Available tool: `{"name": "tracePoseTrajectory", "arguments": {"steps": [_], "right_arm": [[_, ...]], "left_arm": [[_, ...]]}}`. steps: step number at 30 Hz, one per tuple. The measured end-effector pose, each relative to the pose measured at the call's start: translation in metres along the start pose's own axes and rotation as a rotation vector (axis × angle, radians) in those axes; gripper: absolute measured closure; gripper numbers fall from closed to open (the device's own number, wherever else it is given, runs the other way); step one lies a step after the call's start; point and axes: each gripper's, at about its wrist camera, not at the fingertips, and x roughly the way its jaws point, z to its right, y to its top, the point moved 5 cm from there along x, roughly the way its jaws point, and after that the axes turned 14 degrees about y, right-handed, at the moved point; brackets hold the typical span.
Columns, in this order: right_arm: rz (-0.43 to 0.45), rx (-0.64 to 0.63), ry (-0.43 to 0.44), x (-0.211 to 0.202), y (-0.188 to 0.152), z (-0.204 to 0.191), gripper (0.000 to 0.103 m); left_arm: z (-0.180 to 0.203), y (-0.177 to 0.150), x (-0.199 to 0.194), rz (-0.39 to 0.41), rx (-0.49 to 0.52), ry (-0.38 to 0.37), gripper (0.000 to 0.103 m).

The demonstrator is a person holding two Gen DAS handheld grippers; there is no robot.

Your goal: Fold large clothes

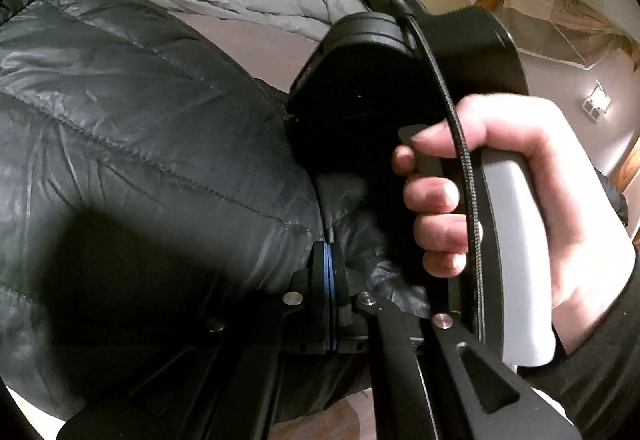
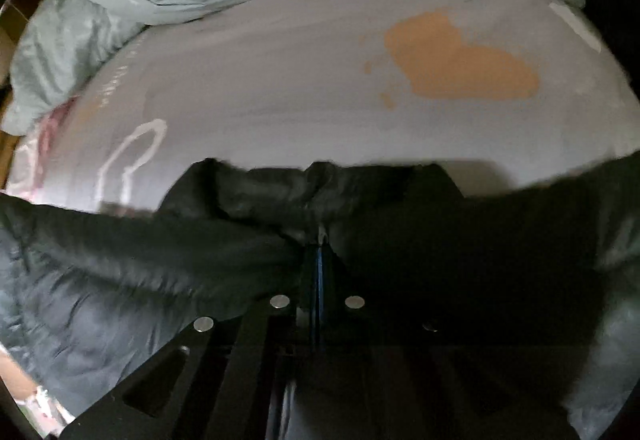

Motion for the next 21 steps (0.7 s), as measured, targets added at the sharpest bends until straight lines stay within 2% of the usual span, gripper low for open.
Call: {"name": "tracePoseTrajectory", "arguments": {"steps": [2, 4, 6, 9, 11, 14, 17, 18, 19, 20, 21], "right_arm": [[-0.016, -0.024, -0.019, 0.001, 0.000, -0.005, 0.103], [-0.012, -0.021, 0.027, -0.014, -0.001, -0.003, 0.103], [0.071, -0.046, 0.059, -0.047, -0.008, -0.004, 0.103], [0.202, -0.195, 0.008, -0.108, -0.035, -0.014, 0.103], [0.263, -0.247, 0.010, -0.144, -0.059, -0.017, 0.103], [0.345, -0.242, 0.052, -0.191, -0.097, -0.007, 0.103], [0.440, -0.186, 0.081, -0.233, -0.136, 0.019, 0.089], [0.461, -0.165, 0.081, -0.241, -0.147, 0.027, 0.072], [0.485, -0.131, 0.066, -0.248, -0.159, 0.039, 0.047], [0.504, -0.103, 0.059, -0.253, -0.169, 0.051, 0.037], [0.522, -0.075, 0.060, -0.255, -0.176, 0.060, 0.032]], "left_arm": [[0.000, -0.001, -0.001, -0.003, -0.006, -0.007, 0.099], [-0.001, -0.001, 0.001, -0.003, -0.013, -0.015, 0.099], [-0.002, 0.000, 0.003, -0.003, -0.014, -0.015, 0.099], [-0.001, 0.001, 0.003, -0.002, -0.015, -0.015, 0.099], [-0.001, 0.000, 0.003, -0.003, -0.017, -0.017, 0.099], [0.000, 0.001, 0.005, -0.003, -0.013, -0.012, 0.099], [-0.001, 0.001, 0.002, -0.001, -0.006, -0.004, 0.099], [-0.001, 0.001, 0.002, 0.000, -0.004, -0.001, 0.099], [0.000, 0.001, 0.002, 0.000, -0.002, 0.002, 0.099], [0.000, 0.001, 0.001, 0.001, 0.000, 0.005, 0.099], [0.000, 0.001, 0.001, 0.001, 0.003, 0.008, 0.099]]}}
